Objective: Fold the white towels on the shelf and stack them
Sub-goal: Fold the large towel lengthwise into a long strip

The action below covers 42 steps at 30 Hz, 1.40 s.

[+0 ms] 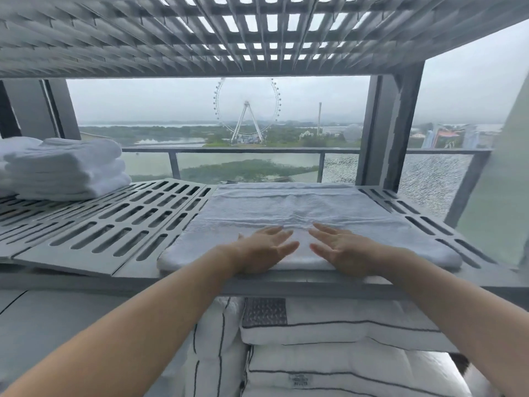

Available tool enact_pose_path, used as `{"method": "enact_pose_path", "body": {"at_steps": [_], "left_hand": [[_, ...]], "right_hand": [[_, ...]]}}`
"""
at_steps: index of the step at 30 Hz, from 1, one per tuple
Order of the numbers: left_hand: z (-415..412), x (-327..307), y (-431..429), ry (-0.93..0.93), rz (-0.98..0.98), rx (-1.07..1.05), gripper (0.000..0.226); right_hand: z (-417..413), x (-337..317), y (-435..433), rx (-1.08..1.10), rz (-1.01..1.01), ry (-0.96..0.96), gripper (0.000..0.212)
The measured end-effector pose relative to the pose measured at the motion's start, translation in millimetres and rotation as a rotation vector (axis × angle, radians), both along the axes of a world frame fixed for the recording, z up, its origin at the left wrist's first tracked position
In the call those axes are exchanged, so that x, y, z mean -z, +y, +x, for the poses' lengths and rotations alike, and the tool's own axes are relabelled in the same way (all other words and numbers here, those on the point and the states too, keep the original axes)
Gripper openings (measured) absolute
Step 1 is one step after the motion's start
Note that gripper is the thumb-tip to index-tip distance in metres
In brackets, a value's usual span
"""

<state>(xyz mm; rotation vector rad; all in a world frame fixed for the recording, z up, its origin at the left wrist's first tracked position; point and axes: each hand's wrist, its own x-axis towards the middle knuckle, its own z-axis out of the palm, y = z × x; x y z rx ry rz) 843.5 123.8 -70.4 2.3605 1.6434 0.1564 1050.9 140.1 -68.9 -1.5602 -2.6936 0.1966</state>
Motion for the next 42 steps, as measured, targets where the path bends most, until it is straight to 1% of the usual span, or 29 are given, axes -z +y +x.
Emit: {"method": "enact_pose_path", "body": {"at_steps": [2, 3, 7, 9, 10, 12, 14, 16, 17, 18, 19, 20, 22, 23, 25, 27, 29, 31, 33, 35, 38, 42], "left_hand": [[27, 2, 6, -0.048, 0.01, 0.042, 0.061], [39, 5, 7, -0.031, 0.009, 0.055, 0.06], [60, 14, 5, 0.132, 0.026, 0.083, 0.062], [56, 13, 3, 0.142, 0.028, 0.087, 0.066], [52, 12, 1, 0.137, 0.032, 0.095, 0.068], [46, 12, -5, 0.061, 0.07, 0.106, 0.068], [41, 12, -14, -0.08, 0.104, 0.082, 0.065], [35, 12, -22, -0.161, 0.129, 0.049, 0.076], [33, 11, -26, -0.168, 0.141, 0.027, 0.077], [30, 11, -29, -0.167, 0.144, 0.009, 0.067], [30, 10, -32, -0.164, 0.147, 0.001, 0.051], [29, 10, -34, -0.153, 0.168, -0.011, 0.04], [29, 8, -38, -0.126, 0.223, -0.042, 0.041], [28, 7, -39, -0.106, 0.246, -0.065, 0.045], [21, 5, -38, -0.062, 0.268, -0.104, 0.052], [10, 0, -37, -0.011, 0.267, -0.171, 0.055], [1, -4, -37, 0.068, 0.289, -0.236, 0.049], [-4, -8, -36, 0.157, 0.375, -0.327, 0.033], [-7, -14, -31, 0.193, 0.474, -0.428, 0.023], [-11, -21, -20, 0.19, 0.524, -0.48, 0.013], [-15, -32, 10, 0.202, 0.596, -0.486, 0.018], [-20, -39, 61, 0.291, 0.659, -0.5, 0.015]], "right_hand": [[12, 2, -3, 0.001, -0.023, -0.036, 0.062], [19, 5, -5, -0.008, -0.043, -0.041, 0.063], [59, 6, -17, -0.019, -0.076, -0.015, 0.066], [79, 4, -21, -0.027, -0.036, -0.001, 0.067], [88, 3, -22, -0.035, -0.01, 0.037, 0.064], [100, 1, -23, -0.069, 0.071, 0.136, 0.054], [109, -2, -24, -0.116, 0.175, 0.186, 0.045], [114, -4, -24, -0.153, 0.211, 0.202, 0.044], [117, -4, -22, -0.167, 0.206, 0.205, 0.044], [120, -4, -21, -0.179, 0.199, 0.208, 0.045], [122, -3, -18, -0.184, 0.192, 0.208, 0.045], [124, -2, -15, -0.189, 0.189, 0.207, 0.045], [126, -2, -10, -0.2, 0.22, 0.166, 0.042], [125, -3, -9, -0.204, 0.285, 0.113, 0.039], [123, -8, -7, -0.187, 0.49, 0.023, 0.034], [119, -15, -3, -0.137, 0.594, 0.022, 0.03], [114, -22, 4, -0.083, 0.605, 0.043, 0.023], [107, -27, 14, -0.035, 0.604, 0.05, 0.019], [101, -29, 27, 0.003, 0.612, 0.056, 0.016], [95, -32, 42, 0.033, 0.636, 0.067, 0.014], [89, -37, 72, 0.083, 0.645, 0.018, 0.013], [82, -39, 113, 0.116, 0.569, -0.107, 0.005]]}}
